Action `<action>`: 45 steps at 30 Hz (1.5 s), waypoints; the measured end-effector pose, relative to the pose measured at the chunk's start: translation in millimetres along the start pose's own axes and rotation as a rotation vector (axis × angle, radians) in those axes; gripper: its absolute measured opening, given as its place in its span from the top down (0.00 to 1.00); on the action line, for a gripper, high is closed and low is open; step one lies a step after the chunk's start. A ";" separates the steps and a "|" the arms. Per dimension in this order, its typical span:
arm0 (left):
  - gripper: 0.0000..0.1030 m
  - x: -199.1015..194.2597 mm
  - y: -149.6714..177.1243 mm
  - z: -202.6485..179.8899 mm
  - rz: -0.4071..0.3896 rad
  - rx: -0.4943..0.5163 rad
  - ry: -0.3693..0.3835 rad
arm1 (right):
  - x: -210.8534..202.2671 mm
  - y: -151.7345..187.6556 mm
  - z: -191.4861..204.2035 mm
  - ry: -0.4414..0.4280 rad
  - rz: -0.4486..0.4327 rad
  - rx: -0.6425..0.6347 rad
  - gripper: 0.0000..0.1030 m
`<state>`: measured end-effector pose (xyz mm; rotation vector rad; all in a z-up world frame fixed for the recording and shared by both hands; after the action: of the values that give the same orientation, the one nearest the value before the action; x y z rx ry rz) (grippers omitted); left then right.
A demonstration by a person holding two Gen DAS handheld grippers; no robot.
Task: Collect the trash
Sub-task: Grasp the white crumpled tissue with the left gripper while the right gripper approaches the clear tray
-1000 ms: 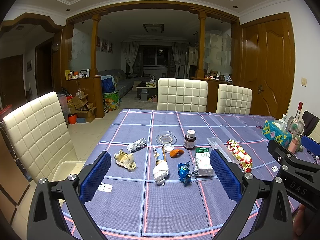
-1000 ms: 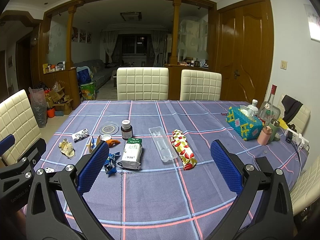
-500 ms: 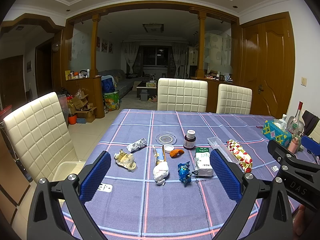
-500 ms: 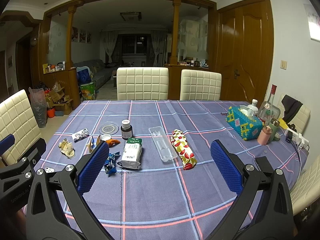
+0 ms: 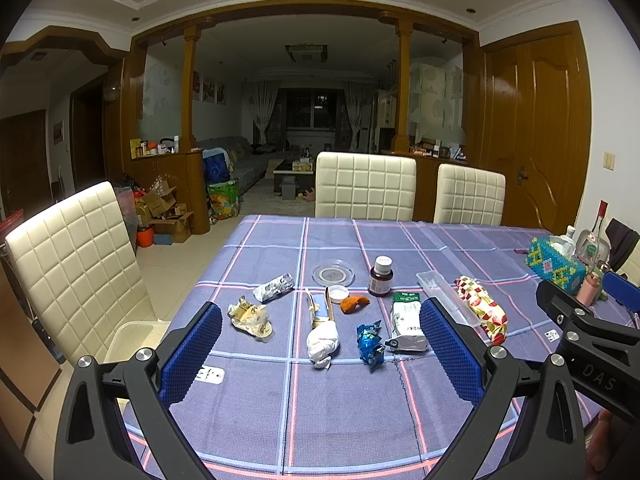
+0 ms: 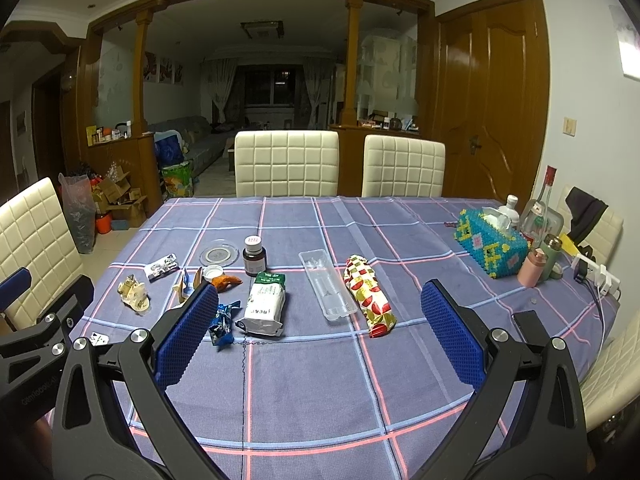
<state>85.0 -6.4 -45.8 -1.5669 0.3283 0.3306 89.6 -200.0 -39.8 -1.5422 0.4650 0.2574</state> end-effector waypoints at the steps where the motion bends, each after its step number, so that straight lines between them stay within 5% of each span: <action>1: 0.06 3.0 1.4 0.5 0.007 -0.002 -0.001 | 2.9 1.4 0.0 -0.004 0.008 0.002 0.03; 7: 0.06 39.1 20.4 1.0 0.078 0.017 -0.026 | 37.6 11.6 -1.5 -0.018 0.068 -0.001 0.03; 16: 0.06 123.9 79.4 2.8 0.344 0.006 0.018 | 144.1 76.7 4.3 -0.061 0.399 0.011 0.04; 24: 0.07 183.4 98.0 6.4 0.463 0.005 -0.018 | 205.2 83.8 -4.4 -0.016 0.451 0.008 0.09; 31: 0.27 221.0 117.7 2.7 0.561 -0.011 -0.006 | 251.7 90.3 -18.6 0.024 0.511 -0.001 0.19; 34: 0.29 225.6 116.9 -2.0 0.546 0.015 -0.012 | 266.1 95.6 -20.1 0.016 0.539 0.004 0.27; 36: 0.34 226.6 116.3 -1.4 0.535 0.024 -0.026 | 271.7 97.0 -20.3 0.022 0.538 -0.002 0.48; 40: 0.70 226.3 112.1 1.7 0.515 0.020 -0.044 | 272.9 98.5 -14.7 -0.023 0.539 0.020 0.87; 45: 0.77 217.8 108.7 4.7 0.498 -0.023 -0.010 | 253.5 88.9 -3.0 -0.044 0.454 0.003 0.99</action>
<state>239.7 -4.5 -233.7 -1.4910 0.7116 0.7281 274.7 -233.2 -231.5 -1.4113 0.7782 0.6388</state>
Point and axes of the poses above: each gripper's, at about its wrist camera, not at the fingertips, and x roughly the way its jaws point, z to its left, y to its underside, the point moved 9 cm from there along x, roughly the way its jaws point, and after that the axes turned 1 degree about x, right-handed, at the moved point
